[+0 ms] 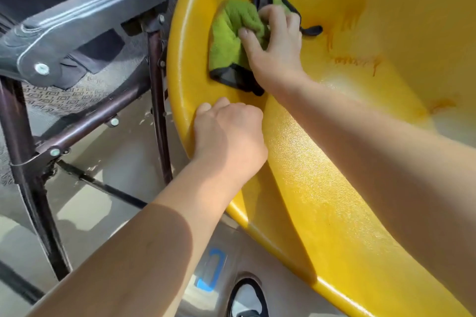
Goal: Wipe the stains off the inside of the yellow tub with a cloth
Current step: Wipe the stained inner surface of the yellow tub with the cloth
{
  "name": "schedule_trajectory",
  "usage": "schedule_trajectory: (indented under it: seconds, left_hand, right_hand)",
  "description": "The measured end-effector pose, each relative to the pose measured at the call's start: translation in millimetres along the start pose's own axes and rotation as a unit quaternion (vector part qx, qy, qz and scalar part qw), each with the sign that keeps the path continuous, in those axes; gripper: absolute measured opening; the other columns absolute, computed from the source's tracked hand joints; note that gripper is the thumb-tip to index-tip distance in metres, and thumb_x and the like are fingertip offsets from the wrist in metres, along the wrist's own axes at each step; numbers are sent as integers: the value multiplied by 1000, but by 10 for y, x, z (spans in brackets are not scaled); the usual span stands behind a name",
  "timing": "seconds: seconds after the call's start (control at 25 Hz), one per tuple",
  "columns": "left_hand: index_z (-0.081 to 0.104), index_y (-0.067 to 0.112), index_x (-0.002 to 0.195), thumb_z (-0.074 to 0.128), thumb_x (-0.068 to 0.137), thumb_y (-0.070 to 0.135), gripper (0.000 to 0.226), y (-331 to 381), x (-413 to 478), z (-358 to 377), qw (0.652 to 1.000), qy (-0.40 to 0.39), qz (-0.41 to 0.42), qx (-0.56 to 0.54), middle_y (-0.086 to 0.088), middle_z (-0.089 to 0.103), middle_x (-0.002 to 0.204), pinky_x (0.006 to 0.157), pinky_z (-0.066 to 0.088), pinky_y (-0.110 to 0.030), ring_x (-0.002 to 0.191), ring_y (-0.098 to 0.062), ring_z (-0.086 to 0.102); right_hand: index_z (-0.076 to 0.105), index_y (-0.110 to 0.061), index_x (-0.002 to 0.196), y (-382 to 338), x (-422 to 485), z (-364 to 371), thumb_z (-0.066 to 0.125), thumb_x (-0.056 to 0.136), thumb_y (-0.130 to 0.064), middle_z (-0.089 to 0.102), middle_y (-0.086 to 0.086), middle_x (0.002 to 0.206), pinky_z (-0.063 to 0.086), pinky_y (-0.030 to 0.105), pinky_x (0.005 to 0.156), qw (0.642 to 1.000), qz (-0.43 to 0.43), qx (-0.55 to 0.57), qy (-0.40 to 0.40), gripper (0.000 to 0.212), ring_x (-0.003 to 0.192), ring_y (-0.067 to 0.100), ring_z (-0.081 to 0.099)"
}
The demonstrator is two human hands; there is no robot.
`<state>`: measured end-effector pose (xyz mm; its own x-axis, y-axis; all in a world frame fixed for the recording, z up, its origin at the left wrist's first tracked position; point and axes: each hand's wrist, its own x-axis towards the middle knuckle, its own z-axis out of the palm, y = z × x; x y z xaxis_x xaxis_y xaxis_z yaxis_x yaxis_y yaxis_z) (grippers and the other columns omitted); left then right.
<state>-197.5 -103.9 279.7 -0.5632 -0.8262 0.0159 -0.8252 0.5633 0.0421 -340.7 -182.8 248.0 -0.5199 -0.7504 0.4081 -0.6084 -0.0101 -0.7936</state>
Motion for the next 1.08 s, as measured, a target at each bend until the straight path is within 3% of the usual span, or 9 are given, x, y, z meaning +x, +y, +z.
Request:
schedule_trajectory:
  seconds: [0.16,0.28,0.36,0.52,0.6,0.76,0.84,0.92,1.08]
  left_hand:
    - [63,25,82,52,83,18,13,132,32,69,999,-34,-2,8,6,50,73,81,31,-39,95,-23,53]
    - [69,24,83,52,86,23,18,287,25,119,996,-83,3,21,3,64,80,88,39,-40,92,-26,59]
    - [70,23,87,53,85,22,18,364,68,124,996,-81,13,27,1,68,86,88,40,-40,98,-27,58]
    - [69,24,90,55,79,19,19,384,435,141,991,-31,68,109,-1,65,98,84,37,-40,106,-28,52]
    - [70,23,99,57,81,22,23,426,679,177,984,-21,95,149,-3,57,106,85,36,-40,110,-29,49]
    - [64,22,119,56,86,32,35,581,1050,349,966,1,165,198,-6,50,123,95,36,-44,122,-30,43]
    - [54,18,139,51,92,45,54,586,1093,491,960,-3,183,212,-11,42,149,115,27,-52,142,-35,31]
    - [34,12,155,42,95,57,74,536,1038,607,957,-15,179,228,-16,19,167,123,11,-57,154,-37,10]
    - [12,13,162,30,95,69,89,430,981,643,955,-19,191,226,-14,-1,171,124,1,-56,156,-34,-7]
  right_hand:
    - [61,-12,122,636,-931,-306,59,90,-35,52,14,114,40,40,89,985,-88,-138,-58,39,103,34,48]
    - [63,-8,120,1006,-1277,-605,54,92,-37,56,17,110,47,49,85,960,-133,-224,-99,41,96,39,52]
    - [61,-8,119,1132,-1209,-781,51,93,-35,57,18,108,49,51,81,934,-188,-280,-119,39,93,39,53]
    - [62,-7,114,1325,-514,-854,55,94,-14,61,20,111,43,55,105,858,-338,-375,-97,22,104,42,57]
    - [62,-10,114,1252,6,-822,55,94,-14,62,19,112,43,54,103,831,-361,-416,-76,21,106,42,58]
    - [54,-19,121,1120,721,-1054,56,94,-25,59,18,119,44,52,88,809,-323,-490,-20,28,105,41,57]
    - [52,-19,126,1201,757,-1168,55,92,-28,56,20,124,43,51,86,829,-259,-495,13,36,109,42,55]
    - [52,-19,128,1322,571,-1164,56,90,-31,55,20,124,43,50,83,858,-185,-477,36,40,109,43,54]
    - [56,-18,127,1607,-91,-1239,60,89,-31,56,18,117,44,48,81,867,-152,-474,-28,40,102,40,53]
